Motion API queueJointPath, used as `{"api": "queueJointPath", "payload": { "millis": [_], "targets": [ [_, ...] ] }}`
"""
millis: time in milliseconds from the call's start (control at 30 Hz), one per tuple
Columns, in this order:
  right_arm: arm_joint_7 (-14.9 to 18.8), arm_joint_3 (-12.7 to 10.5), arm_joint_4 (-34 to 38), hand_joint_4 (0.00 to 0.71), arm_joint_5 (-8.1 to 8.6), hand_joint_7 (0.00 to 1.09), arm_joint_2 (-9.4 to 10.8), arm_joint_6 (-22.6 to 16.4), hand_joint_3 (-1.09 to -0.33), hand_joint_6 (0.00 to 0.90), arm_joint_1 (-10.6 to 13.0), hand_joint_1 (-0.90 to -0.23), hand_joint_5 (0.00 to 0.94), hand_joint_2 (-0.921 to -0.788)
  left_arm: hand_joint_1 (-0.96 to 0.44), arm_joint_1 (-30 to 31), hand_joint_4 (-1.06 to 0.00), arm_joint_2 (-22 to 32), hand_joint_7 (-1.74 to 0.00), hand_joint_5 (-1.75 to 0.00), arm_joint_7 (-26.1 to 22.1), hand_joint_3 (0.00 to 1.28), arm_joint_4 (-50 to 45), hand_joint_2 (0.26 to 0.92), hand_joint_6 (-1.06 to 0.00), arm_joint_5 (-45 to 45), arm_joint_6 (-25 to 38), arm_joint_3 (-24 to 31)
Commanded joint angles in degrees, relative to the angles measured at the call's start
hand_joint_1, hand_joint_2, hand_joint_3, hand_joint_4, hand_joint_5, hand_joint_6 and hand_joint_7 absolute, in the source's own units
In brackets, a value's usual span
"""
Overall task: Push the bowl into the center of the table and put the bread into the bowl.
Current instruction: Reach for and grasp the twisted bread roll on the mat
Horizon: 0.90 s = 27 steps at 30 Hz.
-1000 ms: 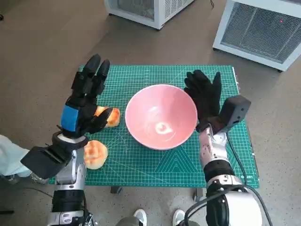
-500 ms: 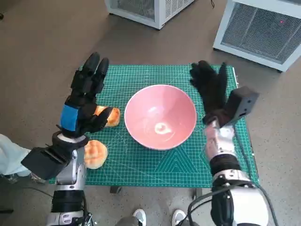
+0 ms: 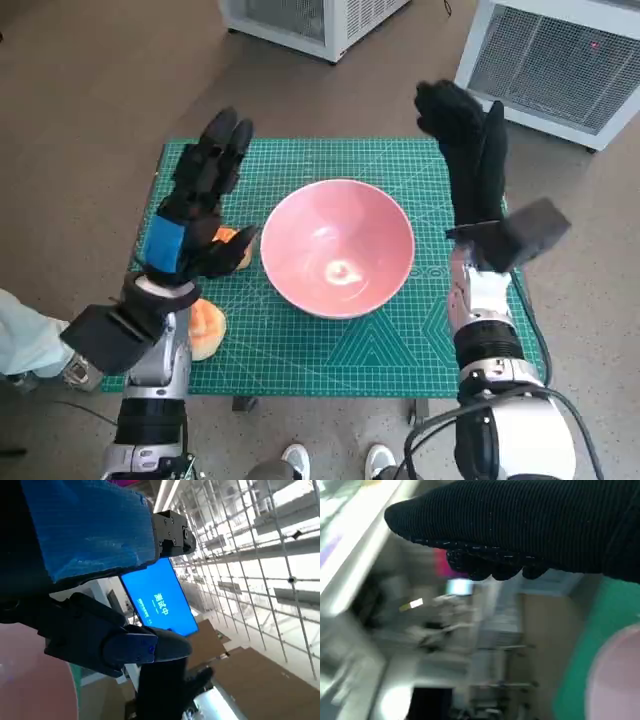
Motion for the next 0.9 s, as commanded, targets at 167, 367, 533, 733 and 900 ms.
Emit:
{"api": "queueJointPath", "payload": {
  "millis": [167,367,533,733,900],
  "targets": [
    [8.2,2.1,-10.1,0.224,5.31,0.23,0.7,-1.1,-0.787,0.192,6.4,-0.686,0.002,-0.921,-0.68,-4.2,-0.17,-1.0,-0.37,0.00,-1.1,0.37,-1.0,0.921,-0.04,-0.4,1.2,-2.3],
    [11.0,3.6,-15.5,0.226,7.44,0.24,0.9,0.1,-0.782,0.189,9.0,-0.687,0.002,-0.921,-0.65,-6.4,-0.17,-1.7,-0.47,0.00,-1.8,0.36,-2.0,0.921,0.00,-0.3,2.4,-3.8],
    [11.7,4.7,-18.6,0.228,8.40,0.28,1.0,1.5,-0.776,0.173,10.3,-0.695,0.002,-0.921,-0.64,-7.7,-0.16,-1.7,-0.51,0.00,-2.8,0.35,-2.7,0.921,0.00,-0.4,3.1,-4.6],
    [11.5,5.7,-21.1,0.228,8.52,0.38,1.0,2.9,-0.770,0.123,11.2,-0.704,0.000,-0.921,-0.65,-8.3,-0.17,1.3,-0.54,0.00,-3.4,0.32,-3.3,0.921,0.00,2.0,1.9,-3.8],
    [11.1,6.1,-22.4,0.227,8.51,0.40,0.6,3.7,-0.769,0.110,11.7,-0.707,0.000,-0.921,-0.61,-7.6,-0.18,8.6,-0.55,-0.01,-3.5,0.21,-7.1,0.888,0.00,8.3,6.8,-2.9]
  ]
}}
